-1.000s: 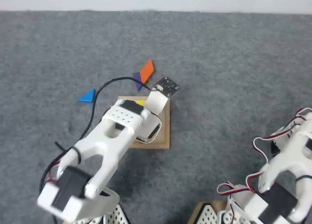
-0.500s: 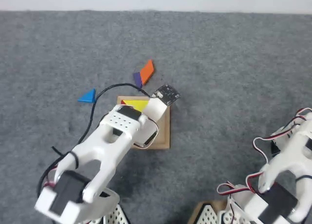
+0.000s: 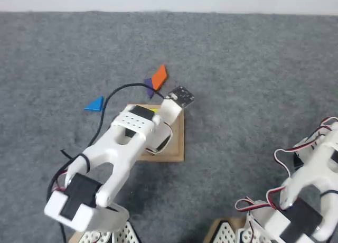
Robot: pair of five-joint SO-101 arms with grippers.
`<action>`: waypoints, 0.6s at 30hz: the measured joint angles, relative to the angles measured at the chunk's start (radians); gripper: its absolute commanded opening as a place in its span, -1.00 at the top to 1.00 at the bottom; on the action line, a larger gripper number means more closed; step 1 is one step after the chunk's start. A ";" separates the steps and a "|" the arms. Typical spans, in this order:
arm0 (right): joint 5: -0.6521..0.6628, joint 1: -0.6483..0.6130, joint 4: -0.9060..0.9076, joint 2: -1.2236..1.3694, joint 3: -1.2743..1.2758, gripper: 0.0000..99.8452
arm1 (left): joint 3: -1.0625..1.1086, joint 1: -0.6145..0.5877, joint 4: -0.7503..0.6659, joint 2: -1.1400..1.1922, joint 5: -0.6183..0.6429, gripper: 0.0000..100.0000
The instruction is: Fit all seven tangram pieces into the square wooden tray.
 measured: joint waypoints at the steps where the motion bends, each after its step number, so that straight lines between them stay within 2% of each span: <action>1: 0.000 0.000 0.000 0.000 0.000 0.94 | 0.009 -0.012 0.003 -0.014 0.000 0.98; 7: 0.000 0.000 0.000 0.000 0.000 0.94 | 0.011 -0.109 0.043 -0.124 0.000 0.98; 13: 0.000 0.000 0.000 0.000 0.000 0.94 | -0.077 -0.322 0.138 -0.224 -0.029 0.98; 15: 0.000 0.000 0.000 0.000 0.000 0.94 | -0.140 -0.413 0.146 -0.216 -0.064 0.98; 18: 0.000 0.000 -0.026 0.000 0.000 0.94 | -0.252 -0.488 0.195 -0.146 -0.181 0.97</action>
